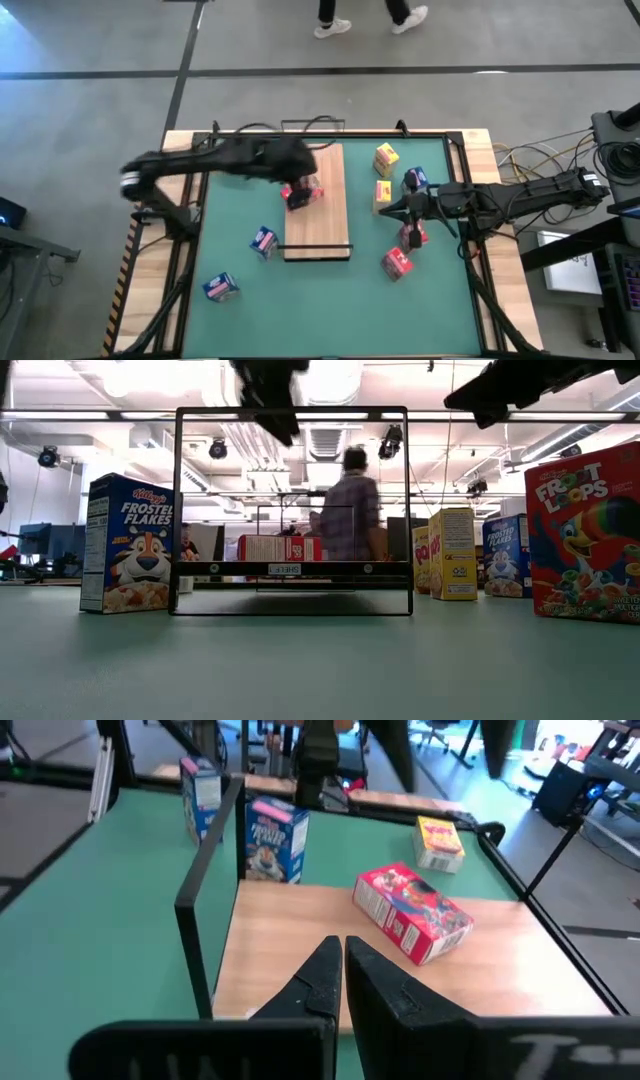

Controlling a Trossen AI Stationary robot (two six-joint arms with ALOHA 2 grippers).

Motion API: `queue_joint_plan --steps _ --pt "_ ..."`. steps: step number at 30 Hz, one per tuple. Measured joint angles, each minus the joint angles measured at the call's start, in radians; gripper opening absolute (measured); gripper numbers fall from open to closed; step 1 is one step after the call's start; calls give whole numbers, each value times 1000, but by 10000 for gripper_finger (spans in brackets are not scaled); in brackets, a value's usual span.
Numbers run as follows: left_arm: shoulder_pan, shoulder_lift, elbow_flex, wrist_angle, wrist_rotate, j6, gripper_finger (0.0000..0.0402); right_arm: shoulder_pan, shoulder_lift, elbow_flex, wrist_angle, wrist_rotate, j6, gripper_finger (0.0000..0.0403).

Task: Stack cereal on shelf
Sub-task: Put the top red cereal box on the shelf

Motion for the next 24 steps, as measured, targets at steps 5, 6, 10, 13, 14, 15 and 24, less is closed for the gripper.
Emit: queue_joint_plan --steps 5,6,10,13,14,15,24 --pt "-25 -253 -343 263 -27 -28 348 0 27 0 84 2 3 9" --pt "-25 -297 -404 305 -33 -47 348 0 38 0 110 6 3 9" --pt "-25 -441 -613 440 -64 -94 346 -15 98 31 138 80 37 9" --pt "-25 -518 -727 499 -83 -111 338 -51 150 84 107 103 67 9" --pt "-24 -538 -755 511 -87 -113 334 -65 168 111 83 102 76 9" --pt "-24 -555 -777 515 -87 -114 329 -80 186 141 48 99 88 9" --pt "-15 -629 -931 550 -124 -89 261 -260 409 464 -283 20 149 9"
